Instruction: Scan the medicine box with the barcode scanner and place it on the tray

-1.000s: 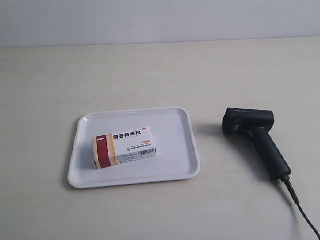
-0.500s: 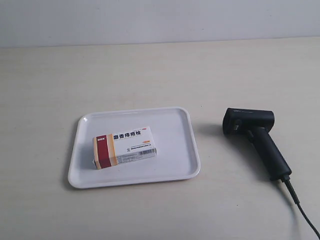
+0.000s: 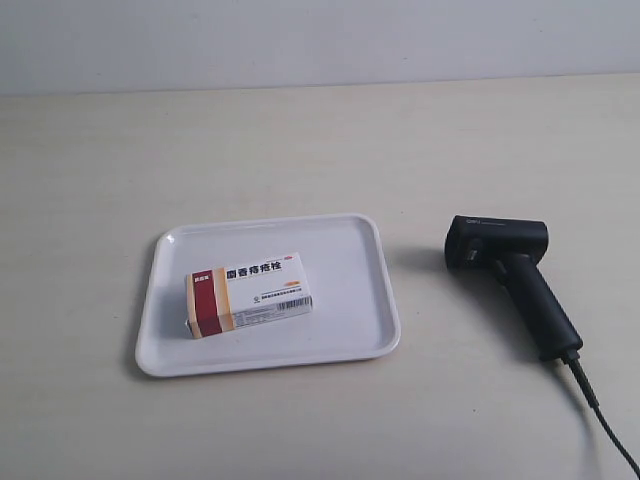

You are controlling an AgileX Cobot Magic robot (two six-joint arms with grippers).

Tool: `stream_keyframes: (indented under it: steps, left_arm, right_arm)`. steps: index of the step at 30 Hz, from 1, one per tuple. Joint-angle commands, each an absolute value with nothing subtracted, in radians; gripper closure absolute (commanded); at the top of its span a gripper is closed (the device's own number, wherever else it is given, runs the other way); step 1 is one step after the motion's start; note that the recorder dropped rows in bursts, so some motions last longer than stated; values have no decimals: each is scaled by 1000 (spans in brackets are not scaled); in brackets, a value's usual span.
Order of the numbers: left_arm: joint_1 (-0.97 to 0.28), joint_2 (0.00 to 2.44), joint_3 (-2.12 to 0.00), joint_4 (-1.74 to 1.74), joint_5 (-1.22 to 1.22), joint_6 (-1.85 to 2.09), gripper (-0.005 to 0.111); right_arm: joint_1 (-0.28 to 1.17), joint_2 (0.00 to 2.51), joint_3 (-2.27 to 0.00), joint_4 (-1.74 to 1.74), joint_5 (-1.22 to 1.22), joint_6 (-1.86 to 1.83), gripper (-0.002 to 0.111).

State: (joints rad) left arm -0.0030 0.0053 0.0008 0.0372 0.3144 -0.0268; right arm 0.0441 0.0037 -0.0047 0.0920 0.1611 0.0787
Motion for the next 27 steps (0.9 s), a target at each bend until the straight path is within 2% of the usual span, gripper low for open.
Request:
stream_keyframes:
  steps: [1,11,18,27]
  left_arm:
    - [-9,0,0,41,311,-35,101]
    - [-9,0,0,41,311,-35,101]
    - [-9,0,0,41,311,-35,101]
    - [-9,0,0,41,311,-35,101]
  right_arm:
    - [-25,0,0,92,176,78,108]
    - [-17,0,0,89,178,78,108]
    - [85,0,0,68,174,71,108]
    - [87,0,0,68,176,71,108]
